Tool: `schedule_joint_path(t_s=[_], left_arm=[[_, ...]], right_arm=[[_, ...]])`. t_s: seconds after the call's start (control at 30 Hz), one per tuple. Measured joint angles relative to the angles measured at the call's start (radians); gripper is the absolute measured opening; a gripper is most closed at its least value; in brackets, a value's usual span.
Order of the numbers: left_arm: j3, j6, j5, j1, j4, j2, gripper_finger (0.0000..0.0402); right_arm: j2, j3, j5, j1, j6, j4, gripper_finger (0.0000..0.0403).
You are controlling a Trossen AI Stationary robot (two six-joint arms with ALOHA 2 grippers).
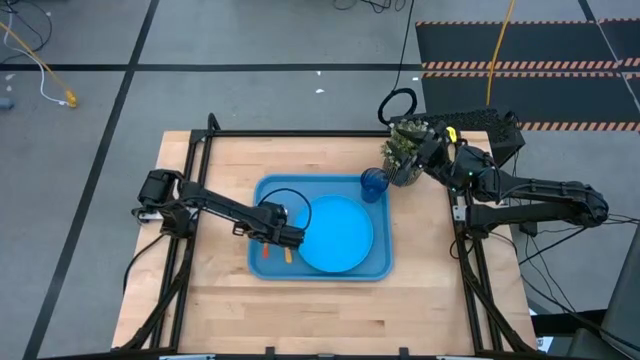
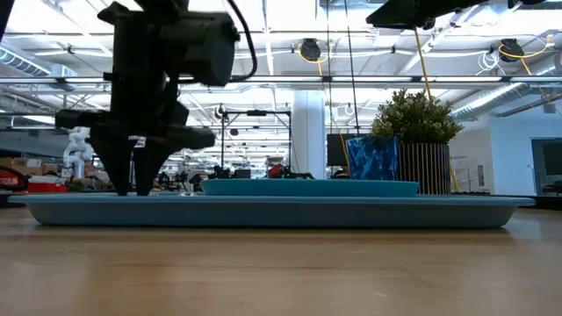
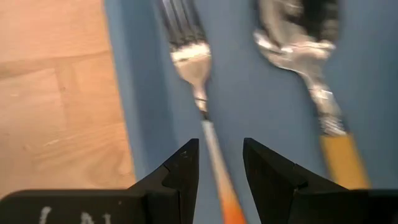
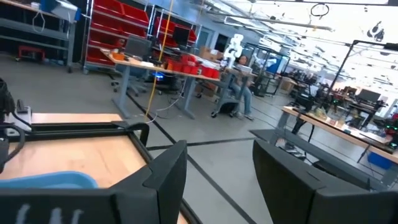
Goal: Pick and place plate/cup/fork/spoon on tray
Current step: Adjust the orange fork
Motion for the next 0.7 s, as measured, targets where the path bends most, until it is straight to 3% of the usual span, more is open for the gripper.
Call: schedule_joint_path(t_s=[0.3,0.7], left_arm=[[-0.081,0.03,0.04,0.043,0.094,-0.005,0.0129],[-0.086,0.056,0.048,0.046,0.104,-0.011,0.0129]], right_arm=[[0.0,0.0,0.0,0.0,0.0,0.0,0.0176],[0.0,0.0,0.0,0.0,0.002,0.0,0.0176]])
